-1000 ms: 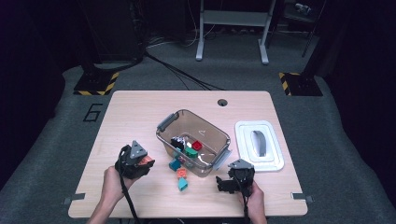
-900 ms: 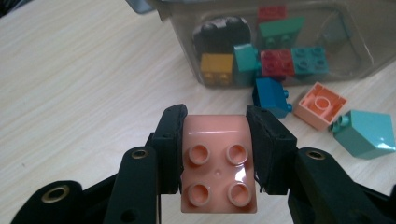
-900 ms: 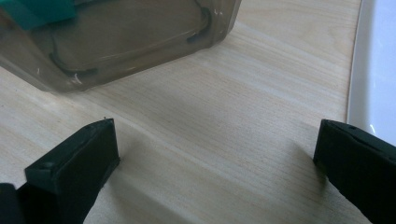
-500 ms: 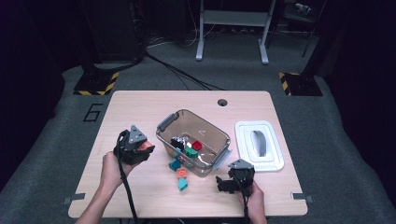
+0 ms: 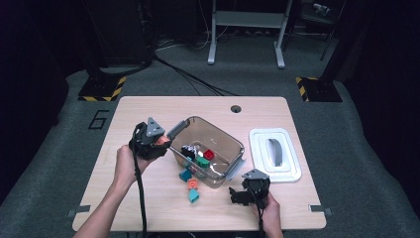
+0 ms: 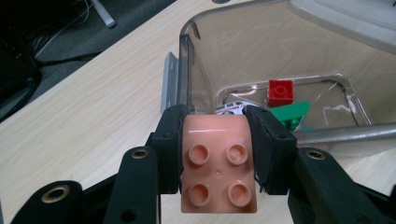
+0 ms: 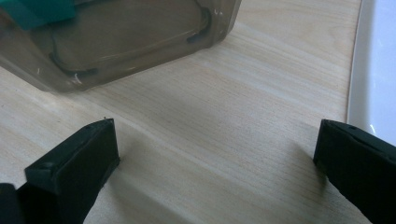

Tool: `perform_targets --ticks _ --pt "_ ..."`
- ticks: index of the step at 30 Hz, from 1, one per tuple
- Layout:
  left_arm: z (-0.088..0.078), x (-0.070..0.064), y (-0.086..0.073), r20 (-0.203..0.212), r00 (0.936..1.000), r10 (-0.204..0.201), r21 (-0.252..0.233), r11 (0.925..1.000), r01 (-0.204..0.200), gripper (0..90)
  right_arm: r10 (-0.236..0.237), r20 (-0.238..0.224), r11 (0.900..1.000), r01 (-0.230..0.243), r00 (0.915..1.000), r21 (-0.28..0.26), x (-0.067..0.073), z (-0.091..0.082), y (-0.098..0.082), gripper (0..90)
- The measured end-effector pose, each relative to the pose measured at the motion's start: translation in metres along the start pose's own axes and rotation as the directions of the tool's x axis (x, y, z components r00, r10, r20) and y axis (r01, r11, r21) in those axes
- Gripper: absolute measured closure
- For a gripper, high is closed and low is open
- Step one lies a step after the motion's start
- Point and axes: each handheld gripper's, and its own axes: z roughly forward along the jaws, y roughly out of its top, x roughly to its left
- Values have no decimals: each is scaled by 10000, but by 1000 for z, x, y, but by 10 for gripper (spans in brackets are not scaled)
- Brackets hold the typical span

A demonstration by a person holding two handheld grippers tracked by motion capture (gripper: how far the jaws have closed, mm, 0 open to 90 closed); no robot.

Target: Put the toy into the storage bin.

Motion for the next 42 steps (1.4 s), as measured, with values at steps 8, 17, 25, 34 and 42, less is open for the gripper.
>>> perform_targets --ticks 8,17,25,34,42 --pt "16 -3 11 326 9994 -88 -9 10000 88 588 5 13 10000 -5 10000 -8 0 0 0 0" --pt "31 -14 23 786 9968 -152 -112 9998 162 587 16 32 10000 -16 10000 -15 0 0 0 0" --pt "45 -24 27 1150 9933 -124 32 9999 121 587 -36 -22 10000 36 10000 4 0 0 0 0" --pt "64 -29 19 1400 9896 -316 515 9984 246 586 -39 -19 10000 39 10000 5 0 0 0 0" --pt "65 -26 13 1516 9873 -477 892 9954 344 556 -35 -17 10000 35 10000 7 0 0 0 0"
